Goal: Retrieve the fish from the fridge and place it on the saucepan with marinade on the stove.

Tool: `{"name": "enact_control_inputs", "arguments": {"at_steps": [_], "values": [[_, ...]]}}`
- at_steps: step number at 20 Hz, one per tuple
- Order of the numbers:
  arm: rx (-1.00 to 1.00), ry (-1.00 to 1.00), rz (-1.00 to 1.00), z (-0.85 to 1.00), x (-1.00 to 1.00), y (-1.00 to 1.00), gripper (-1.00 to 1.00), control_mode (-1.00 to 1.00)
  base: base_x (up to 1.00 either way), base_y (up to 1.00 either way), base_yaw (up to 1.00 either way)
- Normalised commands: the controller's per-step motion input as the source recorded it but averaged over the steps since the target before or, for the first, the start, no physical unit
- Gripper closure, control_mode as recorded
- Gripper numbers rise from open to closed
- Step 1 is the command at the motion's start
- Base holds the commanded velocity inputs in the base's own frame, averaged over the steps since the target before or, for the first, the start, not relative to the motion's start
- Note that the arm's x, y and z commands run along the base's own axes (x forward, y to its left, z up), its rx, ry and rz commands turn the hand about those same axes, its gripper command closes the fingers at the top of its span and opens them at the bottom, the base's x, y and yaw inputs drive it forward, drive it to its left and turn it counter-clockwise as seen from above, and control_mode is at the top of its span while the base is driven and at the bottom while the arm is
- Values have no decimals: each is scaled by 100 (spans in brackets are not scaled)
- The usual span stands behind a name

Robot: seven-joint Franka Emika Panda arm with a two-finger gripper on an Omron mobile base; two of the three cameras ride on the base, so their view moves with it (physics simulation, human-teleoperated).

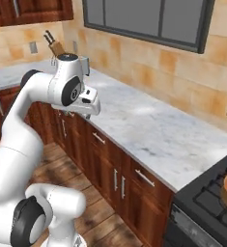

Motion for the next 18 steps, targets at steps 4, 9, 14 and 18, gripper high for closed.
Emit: {"name": "enact_control_inputs", "arguments": {"at_steps": [4, 9, 14, 18], "values": [[0, 0, 0, 0, 0, 0, -100, 100, 18, 16, 44], [0, 0, 0, 0, 0, 0, -100, 100, 2, 42, 47], [0, 0, 0, 0, 0, 0, -100, 100, 0, 46, 51], [0, 0, 0, 0, 0, 0, -100, 100, 0, 40, 51]]}}
